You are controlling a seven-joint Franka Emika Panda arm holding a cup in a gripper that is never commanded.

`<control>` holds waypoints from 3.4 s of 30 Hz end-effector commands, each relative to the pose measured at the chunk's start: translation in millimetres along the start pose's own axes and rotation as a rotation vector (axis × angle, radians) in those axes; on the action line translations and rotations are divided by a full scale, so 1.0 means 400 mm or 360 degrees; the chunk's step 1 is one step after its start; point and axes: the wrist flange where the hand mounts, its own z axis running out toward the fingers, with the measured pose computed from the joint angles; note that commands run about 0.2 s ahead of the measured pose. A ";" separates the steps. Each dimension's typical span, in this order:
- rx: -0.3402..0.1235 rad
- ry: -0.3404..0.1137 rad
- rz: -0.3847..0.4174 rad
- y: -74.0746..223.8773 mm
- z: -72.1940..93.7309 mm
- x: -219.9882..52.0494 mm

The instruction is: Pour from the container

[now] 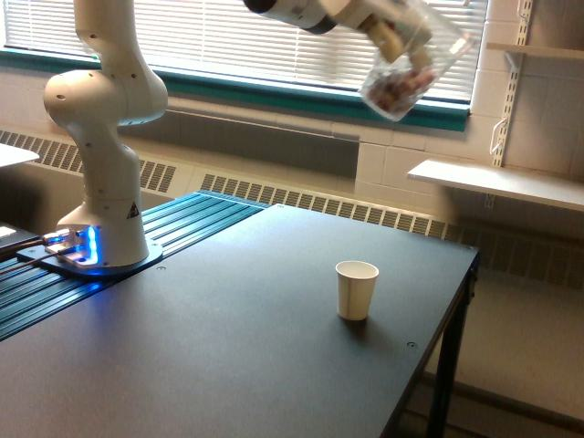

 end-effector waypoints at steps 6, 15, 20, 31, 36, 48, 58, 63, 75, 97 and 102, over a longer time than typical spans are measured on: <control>-0.0172 -0.0083 0.0087 0.081 -0.001 -0.041; -0.0244 -0.0197 0.0216 0.108 0.024 -0.113; -0.0270 -0.0283 0.0233 0.084 0.038 -0.190; -0.0324 -0.0468 0.0042 -0.009 0.039 -0.439; -0.0363 -0.0567 -0.0001 -0.026 0.032 -0.562; -0.0427 -0.0788 -0.0135 -0.042 0.005 -0.773; -0.0532 -0.0939 -0.0041 -0.011 0.035 -0.786; -0.0598 -0.1045 0.0063 0.018 0.062 -0.770; -0.0693 -0.1081 0.0151 0.053 0.116 -0.738; -0.0828 -0.1389 0.0219 0.087 0.174 -0.840; -0.0847 -0.1398 0.0244 0.076 0.185 -0.830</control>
